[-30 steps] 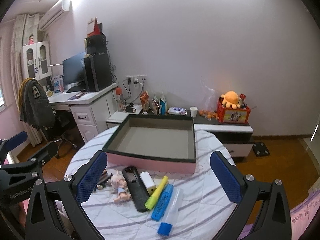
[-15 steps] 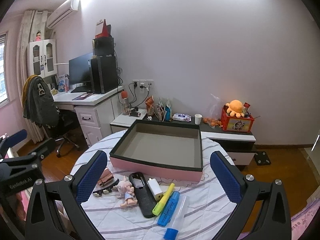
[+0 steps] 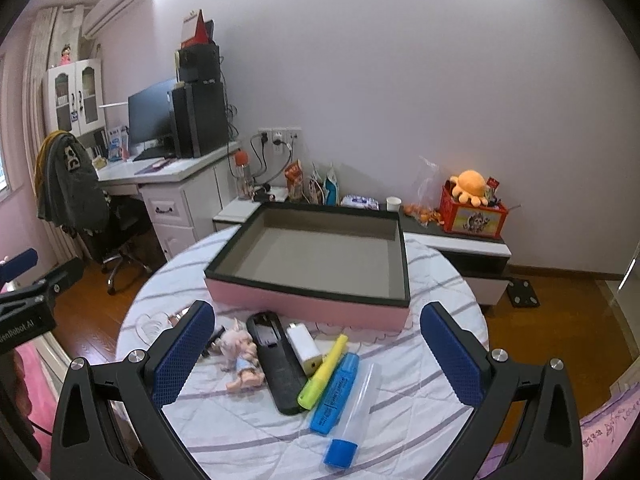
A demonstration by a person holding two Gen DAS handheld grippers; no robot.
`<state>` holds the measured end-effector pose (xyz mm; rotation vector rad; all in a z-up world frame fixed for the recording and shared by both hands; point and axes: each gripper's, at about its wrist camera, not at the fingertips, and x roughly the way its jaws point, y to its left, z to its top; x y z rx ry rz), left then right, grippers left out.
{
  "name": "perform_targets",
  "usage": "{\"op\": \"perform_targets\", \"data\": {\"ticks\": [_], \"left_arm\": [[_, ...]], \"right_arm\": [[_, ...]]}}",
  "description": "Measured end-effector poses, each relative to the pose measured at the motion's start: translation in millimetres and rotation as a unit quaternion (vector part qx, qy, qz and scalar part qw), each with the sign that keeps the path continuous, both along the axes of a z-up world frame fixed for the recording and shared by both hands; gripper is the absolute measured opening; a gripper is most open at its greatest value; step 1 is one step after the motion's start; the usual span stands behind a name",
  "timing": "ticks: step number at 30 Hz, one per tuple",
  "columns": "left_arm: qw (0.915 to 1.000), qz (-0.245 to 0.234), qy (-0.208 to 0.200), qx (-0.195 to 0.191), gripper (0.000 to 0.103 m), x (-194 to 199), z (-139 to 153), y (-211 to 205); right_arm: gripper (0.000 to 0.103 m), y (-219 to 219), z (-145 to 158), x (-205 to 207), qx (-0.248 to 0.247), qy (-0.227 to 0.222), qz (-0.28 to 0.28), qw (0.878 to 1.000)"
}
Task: Organize rigid objects
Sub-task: 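Reach the right gripper to the clear blue-capped tube and close on it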
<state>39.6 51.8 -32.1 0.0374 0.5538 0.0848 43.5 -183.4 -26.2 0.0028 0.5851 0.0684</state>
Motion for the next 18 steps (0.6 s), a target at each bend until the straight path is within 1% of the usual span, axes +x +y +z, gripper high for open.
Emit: {"op": "perform_targets", "data": {"ticks": [3,6,11,13,18], "left_arm": [[0.9999,-0.008,0.007,-0.007,0.103,5.7,-8.2,-5.2],[0.9993,-0.033,0.019,-0.005,0.103,9.3,-20.3,-18.6],[0.9956,-0.079,0.050,0.003,0.103,17.4,-44.1,-46.6],[0.9942,-0.088,0.062,0.008,0.103,19.2,-51.7,-55.5],[0.9919,-0.103,0.073,0.013,0.103,20.5,-61.2,-66.8]], "right_arm": [[0.103,-9.9,-12.3,3.4,0.002,0.014,-0.012,1.000],[0.103,-18.4,-24.9,3.6,0.003,0.027,-0.024,0.999],[0.103,-23.5,-53.1,0.0,-0.002,0.053,-0.034,0.998],[0.103,-28.8,-64.6,-0.1,-0.005,0.067,-0.040,0.997],[0.102,-40.9,-87.9,2.0,0.000,0.102,-0.054,0.993]]}}
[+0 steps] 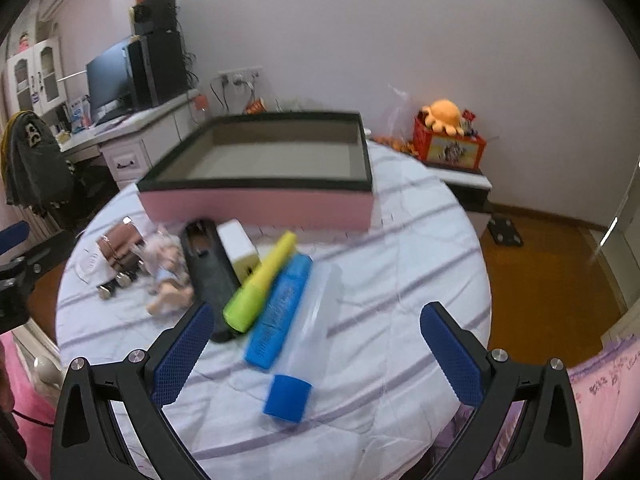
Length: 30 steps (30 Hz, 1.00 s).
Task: Organize rigid objects
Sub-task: 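Reach the right gripper to the clear blue-capped tube and close on it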
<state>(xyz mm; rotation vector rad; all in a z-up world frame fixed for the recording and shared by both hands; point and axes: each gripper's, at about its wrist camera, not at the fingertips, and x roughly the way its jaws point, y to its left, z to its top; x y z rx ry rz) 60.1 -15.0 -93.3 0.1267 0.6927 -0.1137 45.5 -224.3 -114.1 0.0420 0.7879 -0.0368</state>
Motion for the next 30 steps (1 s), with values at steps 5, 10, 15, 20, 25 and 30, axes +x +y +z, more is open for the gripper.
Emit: {"op": "perform_targets", "data": {"ticks": [5,10,15,20,25,30], "left_arm": [[1.0000,-0.001,0.000,0.002,0.103,2.1,-4.3,-3.5],[1.0000,0.006,0.005,0.004,0.103,7.1,-8.6,-0.8],[0.9999,0.007,0.014,0.006,0.103,12.6,-13.5,0.8],[0.9997,0.009,0.019,0.010,0.103,16.6,-15.8,3.7],[0.9996,0.016,0.019,0.011,0.103,18.3,-15.6,8.5],[0.9998,0.018,0.010,0.000,0.103,19.0,-9.0,12.7]], "right_arm": [[0.084,-4.6,-20.3,10.5,-0.005,0.023,-0.005,1.000],[0.061,-13.3,-38.7,25.6,0.019,0.053,-0.004,0.998],[0.060,-13.6,-44.8,34.1,0.027,0.066,0.003,0.997],[0.046,-17.8,-50.9,40.0,0.035,0.081,0.013,0.996],[0.026,-21.1,-52.3,39.6,0.040,0.073,0.025,0.996],[0.025,-28.8,-43.1,34.6,0.065,0.060,0.033,0.995]]}}
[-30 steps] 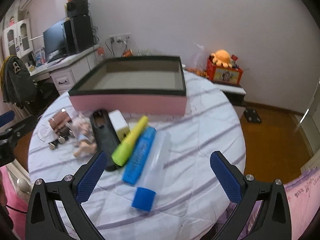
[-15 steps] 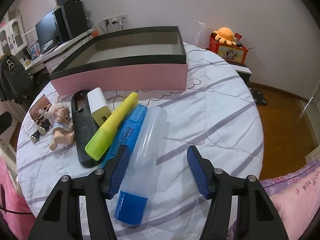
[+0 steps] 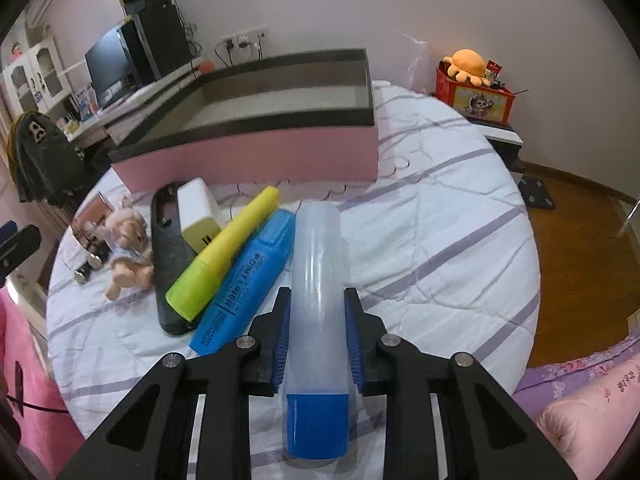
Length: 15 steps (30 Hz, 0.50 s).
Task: Organize rigid objects
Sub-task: 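Reach the right gripper to the clear blue-capped tube and close on it, then carry the tube with the right gripper into the pink box and release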
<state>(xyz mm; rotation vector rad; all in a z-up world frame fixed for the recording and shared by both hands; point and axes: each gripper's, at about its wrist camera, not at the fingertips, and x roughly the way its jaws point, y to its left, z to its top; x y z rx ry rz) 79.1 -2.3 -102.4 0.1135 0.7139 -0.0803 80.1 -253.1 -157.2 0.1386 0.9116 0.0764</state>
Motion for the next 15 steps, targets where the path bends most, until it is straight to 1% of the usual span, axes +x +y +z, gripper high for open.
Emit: {"op": "perform_targets", "data": {"ticks": [2,4,8,11,12,15], "left_arm": [[1.0000,-0.002,-0.006,-0.004,0.103,1.4,4.6,0.9],[0.9999,-0.002,-0.013,-0.009,0.103,4.5,9.2,1.4],[0.9996,-0.004,-0.022,-0.019,0.103,14.9,18.9,4.6],[0.9993,0.005,-0.030,-0.023,0.103,26.6,24.0,12.5],[0.9992,0.010,-0.030,-0.025,0.103,31.7,24.6,15.9],[0.9987,0.028,-0.032,-0.030,0.103,50.5,25.8,28.8]], "right_arm": [[0.025,-0.3,8.0,-2.1,0.011,-0.008,0.006,1.000],[0.025,2.5,19.7,-2.3,0.009,-0.019,0.011,1.000],[0.025,12.8,52.2,8.7,0.018,-0.054,0.035,0.998],[0.025,25.2,70.2,27.4,0.026,-0.067,0.055,0.996],[0.026,32.7,77.9,38.4,0.030,-0.074,0.066,0.995],[0.026,56.4,87.7,70.7,0.039,-0.078,0.088,0.992]]}}
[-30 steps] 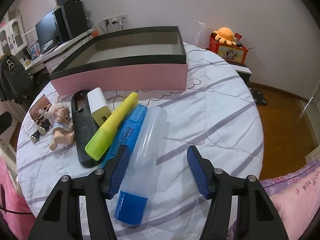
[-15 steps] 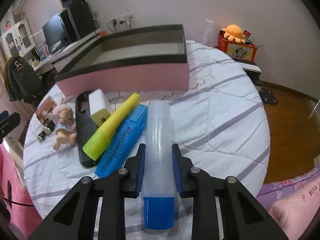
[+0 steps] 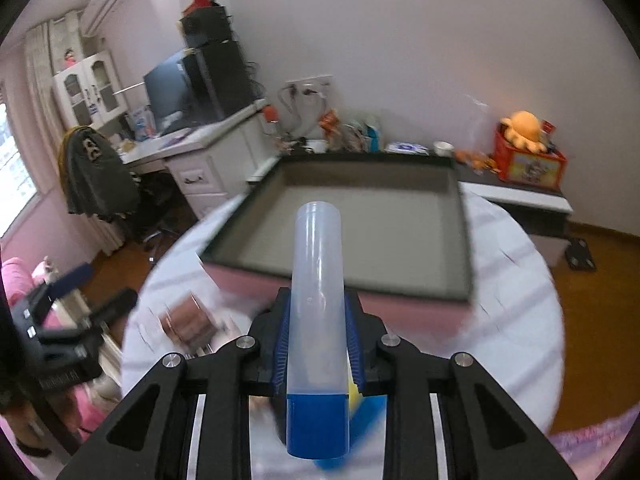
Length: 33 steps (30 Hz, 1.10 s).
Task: Organize rigid objects
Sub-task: 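Carry the tube with the right gripper into the pink box and release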
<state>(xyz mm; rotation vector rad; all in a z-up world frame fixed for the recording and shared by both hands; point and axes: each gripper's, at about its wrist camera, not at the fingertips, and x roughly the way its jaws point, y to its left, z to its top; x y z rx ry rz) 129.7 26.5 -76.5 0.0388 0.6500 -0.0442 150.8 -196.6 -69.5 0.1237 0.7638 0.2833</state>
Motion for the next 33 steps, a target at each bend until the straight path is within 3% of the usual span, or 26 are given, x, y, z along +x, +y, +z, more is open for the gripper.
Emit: {"op": "perform_targets", "data": {"ticks": [7,15,24,30,33], "left_arm": [[0.9991,0.039,0.014,0.000,0.103,56.4,-5.9,30.0],[0.9983,0.038,0.042,-0.012,0.103,97.2,-28.0,46.6],[0.9981,0.023,0.056,-0.013,0.103,99.7,-40.7,50.7],[0.9981,0.027,0.054,-0.015,0.103,90.0,-37.5,55.7],[0.9982,0.027,0.053,-0.013,0.103,82.7,-34.6,54.9]], "right_arm": [[0.026,59.2,-7.4,80.2,0.010,0.027,0.032,0.999],[0.026,95.7,-44.0,150.5,0.011,0.093,0.021,0.995],[0.026,105.3,-85.5,173.9,0.005,0.175,0.016,0.984],[0.040,106.3,-81.4,169.4,0.017,0.192,0.021,0.981],[0.041,101.1,-79.4,164.1,0.037,0.196,0.024,0.980]]}}
